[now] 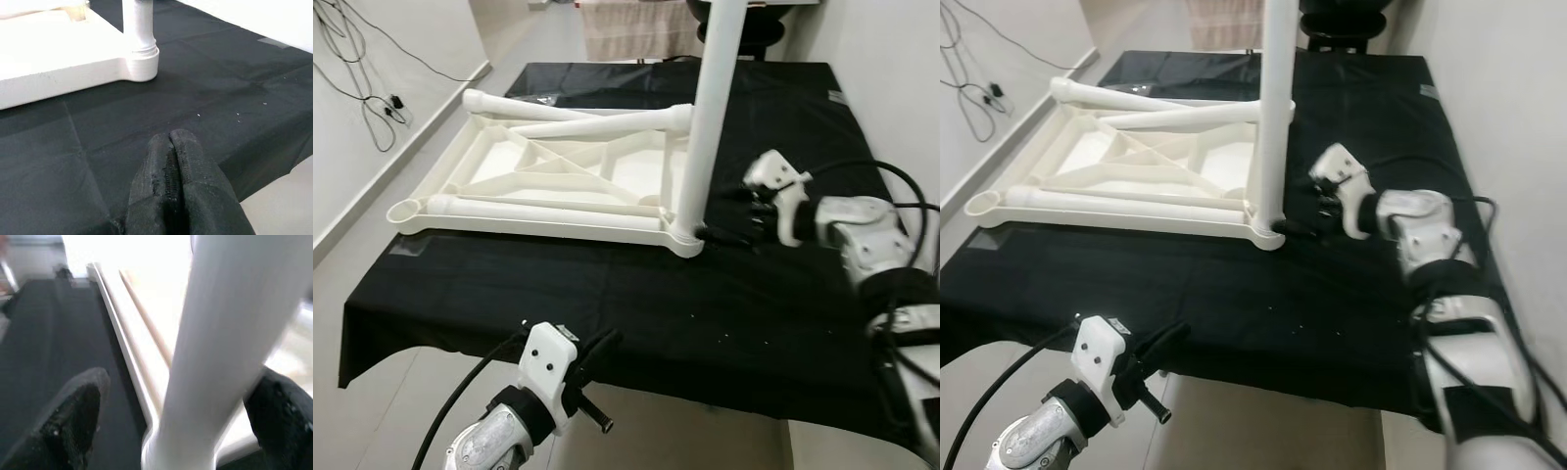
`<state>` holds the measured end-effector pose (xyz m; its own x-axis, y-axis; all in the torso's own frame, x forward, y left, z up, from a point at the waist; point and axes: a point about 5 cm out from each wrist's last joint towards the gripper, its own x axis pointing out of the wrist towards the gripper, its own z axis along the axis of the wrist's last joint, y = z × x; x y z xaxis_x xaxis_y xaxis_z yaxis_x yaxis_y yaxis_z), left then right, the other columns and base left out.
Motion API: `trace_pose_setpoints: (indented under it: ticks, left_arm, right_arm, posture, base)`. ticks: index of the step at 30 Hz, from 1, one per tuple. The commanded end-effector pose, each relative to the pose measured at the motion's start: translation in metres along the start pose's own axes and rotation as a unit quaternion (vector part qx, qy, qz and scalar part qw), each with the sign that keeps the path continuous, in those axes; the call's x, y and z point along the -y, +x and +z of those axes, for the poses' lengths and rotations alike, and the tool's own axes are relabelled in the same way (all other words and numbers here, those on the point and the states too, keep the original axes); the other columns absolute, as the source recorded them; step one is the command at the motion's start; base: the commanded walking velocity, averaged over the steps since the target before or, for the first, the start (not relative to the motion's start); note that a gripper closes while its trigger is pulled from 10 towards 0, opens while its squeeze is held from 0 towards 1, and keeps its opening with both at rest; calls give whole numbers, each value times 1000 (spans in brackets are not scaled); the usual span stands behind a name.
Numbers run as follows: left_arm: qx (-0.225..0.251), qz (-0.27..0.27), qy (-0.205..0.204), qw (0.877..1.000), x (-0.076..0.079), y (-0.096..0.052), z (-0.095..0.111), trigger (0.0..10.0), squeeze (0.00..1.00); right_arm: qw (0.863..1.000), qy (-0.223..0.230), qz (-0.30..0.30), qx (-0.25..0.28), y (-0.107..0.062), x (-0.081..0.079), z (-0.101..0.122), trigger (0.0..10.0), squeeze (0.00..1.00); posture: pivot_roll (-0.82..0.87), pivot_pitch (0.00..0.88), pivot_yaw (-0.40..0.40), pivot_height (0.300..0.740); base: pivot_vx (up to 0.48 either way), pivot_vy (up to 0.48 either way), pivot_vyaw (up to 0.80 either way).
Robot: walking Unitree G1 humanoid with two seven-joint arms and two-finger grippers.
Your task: Building children table
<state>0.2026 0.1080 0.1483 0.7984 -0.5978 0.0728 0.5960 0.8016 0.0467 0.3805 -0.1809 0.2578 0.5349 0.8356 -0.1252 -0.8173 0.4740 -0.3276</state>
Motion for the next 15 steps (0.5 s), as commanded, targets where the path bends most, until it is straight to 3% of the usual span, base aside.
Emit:
trace_pose_setpoints:
  ticks: [1, 3, 5, 8, 9, 15]
  left_arm:
    - [-8, -7, -5, 1000, 2, -3, -1, 10000, 0]
    - [-9, -8, -6, 1000, 3, -3, -1, 10000, 0]
    - [-9, -8, -6, 1000, 3, -3, -1, 10000, 0]
    - [-8, -8, -6, 1000, 3, -3, -1, 10000, 0]
    - [-7, -7, -7, 1000, 3, -3, 0, 10000, 0]
    - [-7, -6, -8, 1000, 3, -3, 0, 10000, 0]
  right_arm:
    - [998, -9, 37, 51, 10, -7, 16, 10000, 0]
    - [993, -4, 75, 86, 26, -17, 23, 10000, 0]
    - [992, -4, 84, 90, 30, -20, 23, 10000, 0]
    - [992, -5, 96, 80, 35, -24, 19, 10000, 0]
    - [991, -11, 121, 54, 37, -30, 13, 10000, 0]
    - [988, -14, 151, 15, 32, -35, 1, 10000, 0]
  posture:
    - [68, 198, 43, 740]
    - [73, 195, 44, 740]
    - [76, 195, 42, 740]
    - [76, 197, 39, 740]
    - [72, 199, 36, 740]
    - [69, 201, 34, 740]
  base:
    - [0, 0, 0]
    - [0, 0, 0]
    - [0, 0, 0]
    - [0, 0, 0]
    - [0, 0, 0]
    - [0, 0, 0]
